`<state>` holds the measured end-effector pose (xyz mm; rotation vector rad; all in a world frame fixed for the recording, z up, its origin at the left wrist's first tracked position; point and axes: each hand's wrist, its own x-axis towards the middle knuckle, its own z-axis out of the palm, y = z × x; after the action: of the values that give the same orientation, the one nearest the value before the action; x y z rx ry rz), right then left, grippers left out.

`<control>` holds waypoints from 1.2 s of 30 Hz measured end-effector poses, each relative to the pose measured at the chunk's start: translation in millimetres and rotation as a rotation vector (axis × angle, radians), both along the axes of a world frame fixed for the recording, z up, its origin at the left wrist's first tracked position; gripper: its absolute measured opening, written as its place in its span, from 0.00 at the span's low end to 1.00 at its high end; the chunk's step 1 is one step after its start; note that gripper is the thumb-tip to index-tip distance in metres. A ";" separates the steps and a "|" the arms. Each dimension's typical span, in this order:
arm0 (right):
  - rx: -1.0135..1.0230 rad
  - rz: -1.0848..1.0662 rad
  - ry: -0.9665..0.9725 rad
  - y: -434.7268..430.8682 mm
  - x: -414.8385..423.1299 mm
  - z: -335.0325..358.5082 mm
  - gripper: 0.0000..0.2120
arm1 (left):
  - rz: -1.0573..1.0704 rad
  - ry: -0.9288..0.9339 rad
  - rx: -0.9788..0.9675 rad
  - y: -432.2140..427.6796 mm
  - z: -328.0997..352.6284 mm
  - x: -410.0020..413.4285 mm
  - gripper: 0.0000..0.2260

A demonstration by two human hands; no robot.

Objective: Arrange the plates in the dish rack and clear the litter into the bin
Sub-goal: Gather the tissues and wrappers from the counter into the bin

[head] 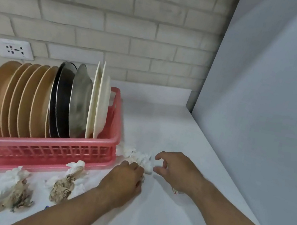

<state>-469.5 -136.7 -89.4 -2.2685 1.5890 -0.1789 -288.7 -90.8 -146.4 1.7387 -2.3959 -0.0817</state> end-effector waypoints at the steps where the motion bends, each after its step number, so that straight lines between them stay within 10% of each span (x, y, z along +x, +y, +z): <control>1: -0.004 0.051 0.043 -5.7 4.9 -0.2 0.17 | 0.002 -0.019 0.010 -1.0 -3.9 0.4 0.10; 15: 0.008 0.168 0.206 -22.3 -8.9 -7.6 0.08 | 0.298 -0.049 -0.042 -36.8 12.6 -11.9 0.14; 36: -0.230 -0.247 -0.588 5.9 -26.2 -28.4 0.10 | 0.141 0.128 0.059 -10.0 29.1 -31.5 0.10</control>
<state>-495.7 -130.8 -117.8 -1.8981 1.5592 -1.0340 -320.2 -100.8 -117.3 1.8625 -2.1957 -0.2389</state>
